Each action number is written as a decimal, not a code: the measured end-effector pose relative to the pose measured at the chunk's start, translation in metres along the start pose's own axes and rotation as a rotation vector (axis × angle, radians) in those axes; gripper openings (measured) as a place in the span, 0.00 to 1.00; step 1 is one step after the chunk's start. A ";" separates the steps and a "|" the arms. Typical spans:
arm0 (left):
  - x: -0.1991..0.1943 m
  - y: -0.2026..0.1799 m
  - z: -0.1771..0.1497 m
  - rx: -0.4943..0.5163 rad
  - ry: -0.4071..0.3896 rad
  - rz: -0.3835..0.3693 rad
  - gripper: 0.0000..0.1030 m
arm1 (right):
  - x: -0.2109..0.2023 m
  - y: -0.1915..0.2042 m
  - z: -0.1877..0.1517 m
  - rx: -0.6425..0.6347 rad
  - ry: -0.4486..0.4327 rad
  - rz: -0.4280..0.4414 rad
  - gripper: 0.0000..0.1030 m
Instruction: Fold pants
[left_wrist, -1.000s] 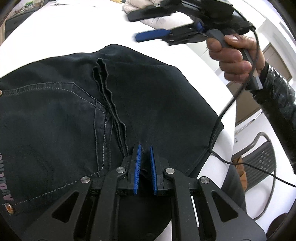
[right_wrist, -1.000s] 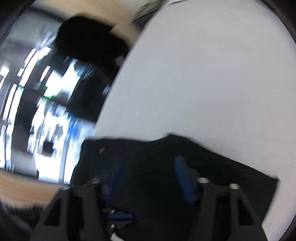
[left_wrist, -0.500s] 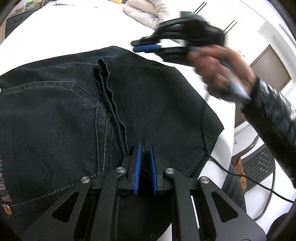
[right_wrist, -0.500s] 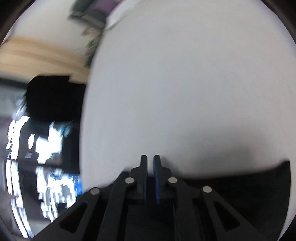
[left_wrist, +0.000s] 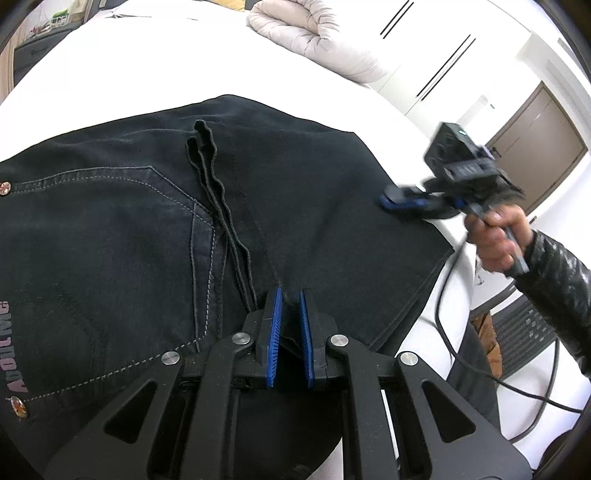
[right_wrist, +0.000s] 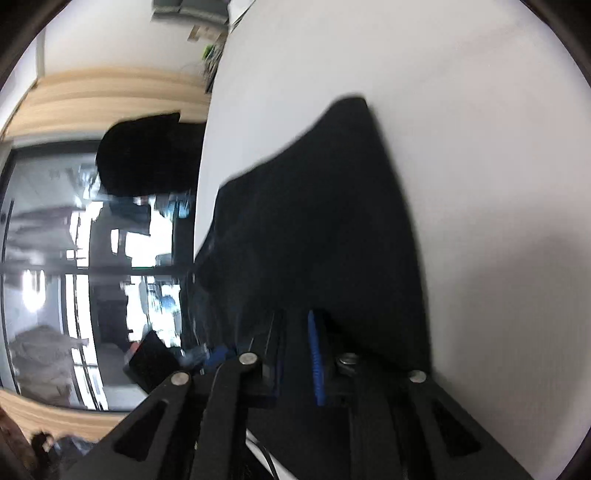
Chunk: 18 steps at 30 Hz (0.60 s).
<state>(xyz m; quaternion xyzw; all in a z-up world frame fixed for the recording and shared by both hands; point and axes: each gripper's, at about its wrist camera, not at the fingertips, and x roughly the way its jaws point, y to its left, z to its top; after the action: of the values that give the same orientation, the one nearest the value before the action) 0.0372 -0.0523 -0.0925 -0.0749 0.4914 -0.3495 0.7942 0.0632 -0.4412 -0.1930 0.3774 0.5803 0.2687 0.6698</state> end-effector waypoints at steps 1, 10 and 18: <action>0.000 -0.001 0.000 0.003 -0.001 0.003 0.10 | 0.000 0.002 -0.013 -0.015 -0.004 0.011 0.19; -0.015 -0.008 -0.008 0.025 -0.010 0.062 0.10 | -0.026 0.013 -0.138 -0.049 -0.111 0.001 0.14; -0.050 -0.007 -0.027 0.004 -0.024 0.073 0.10 | -0.009 0.073 -0.079 -0.033 -0.373 0.146 0.27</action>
<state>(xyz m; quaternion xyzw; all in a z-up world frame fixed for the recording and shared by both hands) -0.0020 -0.0201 -0.0662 -0.0596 0.4837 -0.3201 0.8124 -0.0105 -0.3913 -0.1310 0.4507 0.4127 0.2513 0.7506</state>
